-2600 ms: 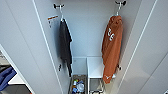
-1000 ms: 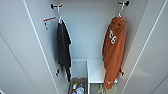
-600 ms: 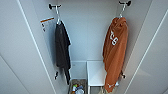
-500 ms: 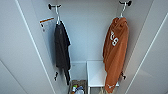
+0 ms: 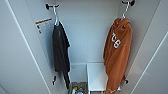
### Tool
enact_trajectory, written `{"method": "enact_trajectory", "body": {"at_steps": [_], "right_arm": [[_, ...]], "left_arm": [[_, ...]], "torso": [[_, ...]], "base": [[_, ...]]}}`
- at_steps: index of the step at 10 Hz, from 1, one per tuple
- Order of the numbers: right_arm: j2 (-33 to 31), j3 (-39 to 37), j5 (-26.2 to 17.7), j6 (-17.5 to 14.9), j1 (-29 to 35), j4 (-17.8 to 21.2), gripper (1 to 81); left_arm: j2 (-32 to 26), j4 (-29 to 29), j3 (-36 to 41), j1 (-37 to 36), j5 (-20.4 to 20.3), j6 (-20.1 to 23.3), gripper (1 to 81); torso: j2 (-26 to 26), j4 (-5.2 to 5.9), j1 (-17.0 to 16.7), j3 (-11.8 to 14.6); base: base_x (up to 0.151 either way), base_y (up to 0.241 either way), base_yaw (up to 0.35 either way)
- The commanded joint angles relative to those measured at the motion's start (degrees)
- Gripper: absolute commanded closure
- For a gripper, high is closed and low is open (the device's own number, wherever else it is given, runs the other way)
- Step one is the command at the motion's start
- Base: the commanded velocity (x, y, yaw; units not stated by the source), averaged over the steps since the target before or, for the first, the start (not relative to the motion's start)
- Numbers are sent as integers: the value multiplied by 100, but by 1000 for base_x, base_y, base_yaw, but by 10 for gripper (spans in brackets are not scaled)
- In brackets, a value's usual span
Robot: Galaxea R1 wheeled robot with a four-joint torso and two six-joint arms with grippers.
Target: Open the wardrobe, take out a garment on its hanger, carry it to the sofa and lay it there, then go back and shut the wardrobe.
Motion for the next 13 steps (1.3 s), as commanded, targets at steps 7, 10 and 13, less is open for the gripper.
{"method": "enact_trajectory", "body": {"at_steps": [7, 10, 13], "right_arm": [[72, 48, -318, -18, 247, -64, 10], [90, 74, -318, -27, 239, -64, 10], [64, 48, -318, -18, 239, -64, 10]], "left_arm": [[-9, 8, -9, -112, 228, -2, 10], [0, -1, -9, -112, 237, -2, 10], [0, -1, 8, -113, 237, -11, 10]], "torso": [[0, 0, 0, 0], [0, 0, 0, 0], [2, 0, 4, 0]], "base": [[97, 0, 0], [87, 0, 0], [0, 0, 0]]}}
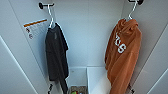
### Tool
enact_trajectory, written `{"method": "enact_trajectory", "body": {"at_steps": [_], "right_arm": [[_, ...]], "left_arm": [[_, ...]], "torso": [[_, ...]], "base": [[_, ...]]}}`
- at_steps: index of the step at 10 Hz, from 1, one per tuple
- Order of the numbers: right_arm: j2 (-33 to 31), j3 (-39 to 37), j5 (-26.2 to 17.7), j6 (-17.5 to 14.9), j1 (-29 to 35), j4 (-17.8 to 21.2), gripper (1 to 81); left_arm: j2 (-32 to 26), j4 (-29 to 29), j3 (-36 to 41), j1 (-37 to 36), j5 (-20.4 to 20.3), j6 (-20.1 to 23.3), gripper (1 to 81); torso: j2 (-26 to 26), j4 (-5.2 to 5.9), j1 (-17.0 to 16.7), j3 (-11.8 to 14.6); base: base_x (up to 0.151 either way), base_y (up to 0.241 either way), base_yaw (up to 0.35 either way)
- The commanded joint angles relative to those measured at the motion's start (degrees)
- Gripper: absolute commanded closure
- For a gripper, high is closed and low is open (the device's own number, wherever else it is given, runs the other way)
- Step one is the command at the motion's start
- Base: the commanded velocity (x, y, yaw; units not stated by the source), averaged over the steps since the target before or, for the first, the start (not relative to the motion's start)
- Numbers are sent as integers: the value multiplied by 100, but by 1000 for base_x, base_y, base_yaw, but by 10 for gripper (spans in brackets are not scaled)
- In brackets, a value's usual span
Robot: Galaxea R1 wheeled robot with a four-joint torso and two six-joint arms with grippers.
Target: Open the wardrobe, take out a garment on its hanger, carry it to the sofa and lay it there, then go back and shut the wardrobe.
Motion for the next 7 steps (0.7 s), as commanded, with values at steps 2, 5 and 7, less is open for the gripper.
{"method": "enact_trajectory", "body": {"at_steps": [2, 5, 7], "right_arm": [[58, 50, -306, -24, 140, -67, 10], [76, 50, -306, -33, 149, -67, 10], [58, 41, -306, -24, 149, -67, 10]], "left_arm": [[42, -27, -9, -169, 310, -69, 10], [138, -27, -9, -258, 741, -88, 10], [191, -18, -9, -328, 803, -61, 10]], "torso": [[0, -550, -2, 0], [0, -861, -2, 0], [0, -684, -2, 0]], "base": [[0, 0, 0], [0, 0, 0], [0, 0, 0]]}}
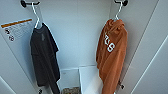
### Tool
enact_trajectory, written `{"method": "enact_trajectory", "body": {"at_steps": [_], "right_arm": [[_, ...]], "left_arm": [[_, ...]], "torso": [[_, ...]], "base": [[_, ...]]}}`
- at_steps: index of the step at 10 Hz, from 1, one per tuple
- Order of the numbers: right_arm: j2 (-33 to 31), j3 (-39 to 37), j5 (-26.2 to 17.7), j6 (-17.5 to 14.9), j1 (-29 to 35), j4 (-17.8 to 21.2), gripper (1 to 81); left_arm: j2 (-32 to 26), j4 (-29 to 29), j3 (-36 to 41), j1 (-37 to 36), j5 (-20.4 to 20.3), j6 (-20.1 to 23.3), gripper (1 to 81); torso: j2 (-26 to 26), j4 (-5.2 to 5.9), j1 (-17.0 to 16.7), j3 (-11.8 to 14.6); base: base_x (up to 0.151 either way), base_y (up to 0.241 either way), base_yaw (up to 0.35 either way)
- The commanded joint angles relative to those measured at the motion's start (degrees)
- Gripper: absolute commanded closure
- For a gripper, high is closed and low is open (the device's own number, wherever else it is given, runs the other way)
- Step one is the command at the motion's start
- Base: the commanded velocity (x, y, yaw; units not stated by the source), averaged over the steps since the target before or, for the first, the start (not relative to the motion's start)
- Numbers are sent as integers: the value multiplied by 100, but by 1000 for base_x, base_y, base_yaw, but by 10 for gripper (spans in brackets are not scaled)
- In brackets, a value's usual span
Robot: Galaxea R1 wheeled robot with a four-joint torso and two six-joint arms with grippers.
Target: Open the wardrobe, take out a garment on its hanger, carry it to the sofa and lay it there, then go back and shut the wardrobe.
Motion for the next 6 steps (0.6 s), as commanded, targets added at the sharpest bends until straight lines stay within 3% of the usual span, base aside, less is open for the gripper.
{"method": "enact_trajectory", "body": {"at_steps": [1, 4, 6], "right_arm": [[48, 21, -304, -13, 155, -62, 10], [56, 21, -295, -13, 189, -35, 10], [56, 21, -304, -13, 199, -36, 10]], "left_arm": [[-4, 3, -9, -183, 257, 46, 10], [-336, 100, 410, -403, -112, 46, 10], [-784, 100, 1130, -683, -165, 46, 10]], "torso": [[0, 4, 0, 0], [0, 9, 0, 0], [0, 9, 0, 0]], "base": [[0, 0, 0], [0, 0, 0], [0, 0, 0]]}}
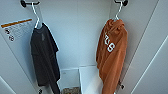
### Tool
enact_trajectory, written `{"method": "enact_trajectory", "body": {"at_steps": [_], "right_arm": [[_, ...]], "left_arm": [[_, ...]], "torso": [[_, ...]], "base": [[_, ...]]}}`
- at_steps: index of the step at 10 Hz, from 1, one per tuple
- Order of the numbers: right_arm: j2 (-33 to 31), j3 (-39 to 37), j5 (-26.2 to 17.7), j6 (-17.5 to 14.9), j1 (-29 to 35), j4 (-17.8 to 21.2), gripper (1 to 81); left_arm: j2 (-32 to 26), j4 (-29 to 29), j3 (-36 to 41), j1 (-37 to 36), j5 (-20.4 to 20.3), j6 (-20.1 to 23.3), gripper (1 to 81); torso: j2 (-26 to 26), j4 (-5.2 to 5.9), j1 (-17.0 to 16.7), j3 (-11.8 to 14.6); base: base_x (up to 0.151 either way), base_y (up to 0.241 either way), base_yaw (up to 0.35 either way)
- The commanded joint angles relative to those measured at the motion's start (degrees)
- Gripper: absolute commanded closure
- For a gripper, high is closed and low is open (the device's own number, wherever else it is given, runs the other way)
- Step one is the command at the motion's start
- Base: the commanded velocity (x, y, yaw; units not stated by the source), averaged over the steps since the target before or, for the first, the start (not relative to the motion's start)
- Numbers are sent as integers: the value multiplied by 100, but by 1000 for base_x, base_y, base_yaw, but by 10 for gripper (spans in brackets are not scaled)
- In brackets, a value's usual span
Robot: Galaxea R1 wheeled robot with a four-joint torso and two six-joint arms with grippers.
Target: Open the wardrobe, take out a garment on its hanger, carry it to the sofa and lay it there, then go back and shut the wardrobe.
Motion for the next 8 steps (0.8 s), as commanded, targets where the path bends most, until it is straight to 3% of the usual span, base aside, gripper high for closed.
{"method": "enact_trajectory", "body": {"at_steps": [1, 5, 7, 8], "right_arm": [[22, 15, -307, -11, 201, -38, 10], [22, 15, -298, 24, 246, -20, 10], [4, 15, -298, 33, 263, -29, 10], [4, 15, -298, 33, 298, -20, 10]], "left_arm": [[-634, 71, 1110, -623, 60, 38, 10], [-1032, -122, 1597, -510, 59, -121, 10], [-1514, -131, 2395, -369, 165, -551, 10], [-1568, -210, 2634, -439, 569, -578, 10]], "torso": [[0, 0, 0, 0], [0, 0, 0, 0], [0, 0, 2, 0], [0, 0, 2, 0]], "base": [[0, 0, 0], [0, 0, 0], [0, 0, 0], [0, 0, 0]]}}
